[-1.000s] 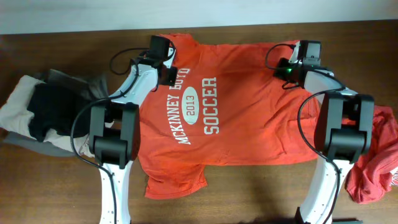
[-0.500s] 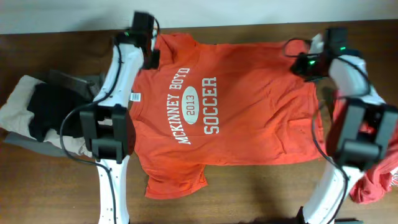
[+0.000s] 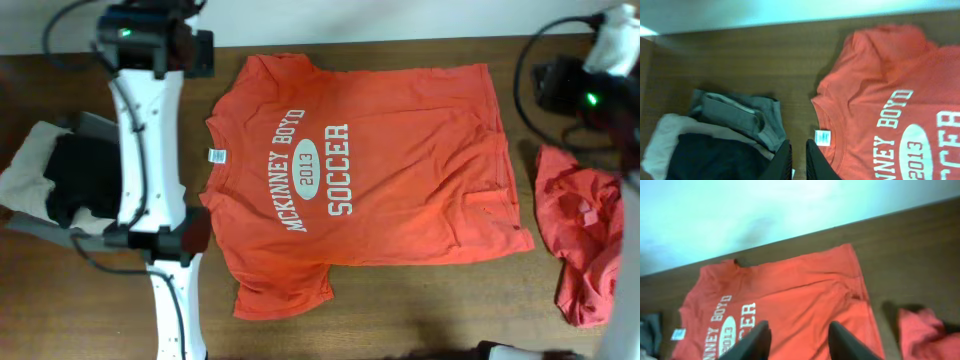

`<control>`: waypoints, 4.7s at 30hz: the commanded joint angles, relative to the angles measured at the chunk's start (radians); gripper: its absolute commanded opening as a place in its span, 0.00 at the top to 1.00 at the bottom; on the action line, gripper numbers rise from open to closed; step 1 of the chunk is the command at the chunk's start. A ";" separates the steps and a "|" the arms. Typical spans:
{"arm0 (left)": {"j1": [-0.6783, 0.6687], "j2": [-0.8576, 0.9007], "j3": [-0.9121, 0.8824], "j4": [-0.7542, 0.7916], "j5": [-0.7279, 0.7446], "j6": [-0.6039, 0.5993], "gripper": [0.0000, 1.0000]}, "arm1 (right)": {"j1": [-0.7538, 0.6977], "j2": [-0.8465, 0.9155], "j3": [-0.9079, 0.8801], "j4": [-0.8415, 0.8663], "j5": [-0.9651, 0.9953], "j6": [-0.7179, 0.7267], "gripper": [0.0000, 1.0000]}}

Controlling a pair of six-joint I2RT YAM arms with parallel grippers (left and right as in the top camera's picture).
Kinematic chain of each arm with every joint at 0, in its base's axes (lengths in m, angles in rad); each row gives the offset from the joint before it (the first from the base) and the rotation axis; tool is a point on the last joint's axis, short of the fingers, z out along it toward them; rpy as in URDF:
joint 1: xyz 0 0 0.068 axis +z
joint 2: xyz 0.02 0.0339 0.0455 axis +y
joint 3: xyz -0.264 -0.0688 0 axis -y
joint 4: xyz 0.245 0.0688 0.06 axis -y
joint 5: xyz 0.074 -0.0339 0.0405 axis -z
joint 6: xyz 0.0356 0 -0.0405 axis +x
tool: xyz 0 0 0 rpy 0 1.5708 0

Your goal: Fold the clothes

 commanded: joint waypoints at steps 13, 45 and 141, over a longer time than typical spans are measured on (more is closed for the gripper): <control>0.002 -0.738 -0.498 -0.004 0.022 0.000 0.70 | 0.005 -0.301 0.012 -0.283 0.016 -0.003 0.01; 0.011 -0.930 -2.303 0.779 0.455 -0.079 0.61 | 0.005 -0.200 -0.676 -0.261 -0.015 0.093 0.01; 0.011 -1.092 -2.491 0.778 0.655 -0.395 0.91 | -0.322 0.266 -0.861 0.123 0.133 0.234 0.71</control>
